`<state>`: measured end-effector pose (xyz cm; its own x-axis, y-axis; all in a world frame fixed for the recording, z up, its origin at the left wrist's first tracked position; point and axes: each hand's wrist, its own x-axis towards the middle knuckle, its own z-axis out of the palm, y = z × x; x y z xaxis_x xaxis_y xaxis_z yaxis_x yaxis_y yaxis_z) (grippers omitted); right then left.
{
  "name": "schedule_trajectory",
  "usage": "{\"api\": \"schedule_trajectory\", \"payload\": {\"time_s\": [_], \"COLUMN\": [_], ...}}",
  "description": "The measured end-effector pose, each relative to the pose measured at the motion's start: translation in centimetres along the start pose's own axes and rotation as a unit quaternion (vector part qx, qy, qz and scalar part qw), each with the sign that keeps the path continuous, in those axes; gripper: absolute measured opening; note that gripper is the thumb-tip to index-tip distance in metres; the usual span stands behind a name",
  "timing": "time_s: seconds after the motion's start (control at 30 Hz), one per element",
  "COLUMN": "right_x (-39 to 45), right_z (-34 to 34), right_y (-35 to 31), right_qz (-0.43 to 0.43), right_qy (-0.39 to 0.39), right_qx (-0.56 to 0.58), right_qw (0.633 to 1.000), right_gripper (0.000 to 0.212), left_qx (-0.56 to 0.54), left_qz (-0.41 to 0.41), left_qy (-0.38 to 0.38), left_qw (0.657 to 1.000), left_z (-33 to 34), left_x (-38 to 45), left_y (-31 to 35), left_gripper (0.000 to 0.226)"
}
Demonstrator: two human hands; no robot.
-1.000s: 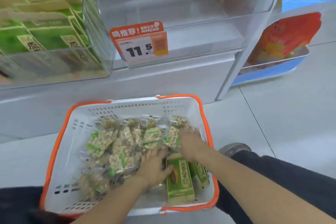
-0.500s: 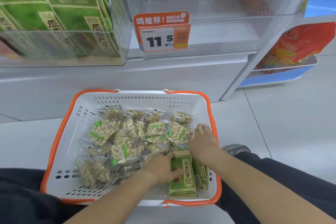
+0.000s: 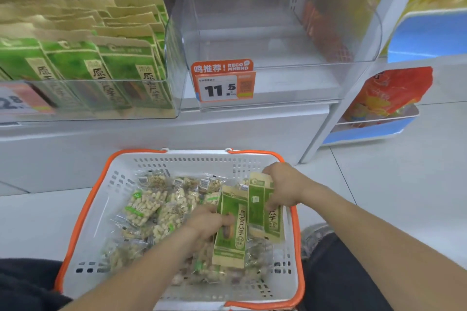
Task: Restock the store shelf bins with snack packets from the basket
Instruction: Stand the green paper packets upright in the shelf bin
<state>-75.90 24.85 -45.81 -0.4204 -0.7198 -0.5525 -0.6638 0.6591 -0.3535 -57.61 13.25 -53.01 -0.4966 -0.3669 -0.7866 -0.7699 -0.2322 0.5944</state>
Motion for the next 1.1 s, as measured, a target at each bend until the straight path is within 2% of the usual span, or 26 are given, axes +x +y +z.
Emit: {"api": "schedule_trajectory", "payload": {"time_s": [0.07,0.13,0.3,0.43,0.53,0.63,0.7,0.77,0.83,0.9,0.97,1.03,1.1], "right_x": [-0.9,-2.4,-7.0,-8.4,-8.0,-7.1,-6.2,-5.3,-4.3,-3.4,-2.5,-1.9,-1.6], "right_z": [-3.5,-7.3,-14.1,-14.1,-13.3,-12.8,-11.3,-9.5,-8.4,-7.8,-7.3,-6.6,-5.9], "right_y": [-0.6,-1.8,-5.5,-8.3,-10.4,-13.0,-14.4,-15.4,-16.2,-16.7,-16.8,-16.7,-16.6], "right_qz": [-0.020,-0.038,-0.089,-0.115,-0.154,-0.190,-0.200,-0.180,-0.140,-0.112,-0.103,-0.099,-0.101], "right_qy": [0.058,0.095,0.118,0.153,0.247,0.341,0.330,0.283,0.209,0.150,0.119,0.101,0.096], "right_qx": [0.031,0.058,0.126,0.217,0.153,0.108,0.081,0.085,0.224,0.351,0.417,0.423,0.383], "right_qw": [0.998,0.993,0.981,0.957,0.944,0.915,0.919,0.938,0.942,0.917,0.895,0.895,0.913], "right_gripper": [0.044,0.034,0.034,0.032,0.024,0.020,0.019,0.019,0.023,0.034,0.047,0.051,0.047], "left_qx": [0.021,0.042,0.099,0.065,0.025,-0.008,-0.053,-0.077,-0.085,-0.088,-0.089,-0.104,-0.117], "left_qz": [0.042,0.087,0.178,0.213,0.217,0.243,0.263,0.276,0.279,0.277,0.275,0.273,0.270], "left_qy": [-0.004,-0.012,-0.072,-0.072,-0.059,-0.036,-0.019,-0.003,0.009,0.011,0.007,0.004,0.001], "left_qw": [0.999,0.995,0.976,0.972,0.974,0.969,0.963,0.958,0.956,0.957,0.957,0.957,0.956], "left_z": [-2.2,-4.4,-9.8,-12.4,-13.7,-14.8,-15.1,-15.3,-15.7,-16.2,-16.4,-16.3,-16.1], "left_x": [-1.4,-3.4,-9.8,-12.7,-12.9,-13.0,-13.2,-13.4,-13.3,-13.1,-13.1,-12.9,-12.8], "left_y": [3.1,6.5,12.5,12.7,11.2,10.5,10.5,10.4,10.1,9.9,9.6,9.2,8.7], "left_gripper": [0.013,0.011,0.016,0.017,0.016,0.021,0.027,0.031,0.036,0.042,0.046,0.048,0.054]}}
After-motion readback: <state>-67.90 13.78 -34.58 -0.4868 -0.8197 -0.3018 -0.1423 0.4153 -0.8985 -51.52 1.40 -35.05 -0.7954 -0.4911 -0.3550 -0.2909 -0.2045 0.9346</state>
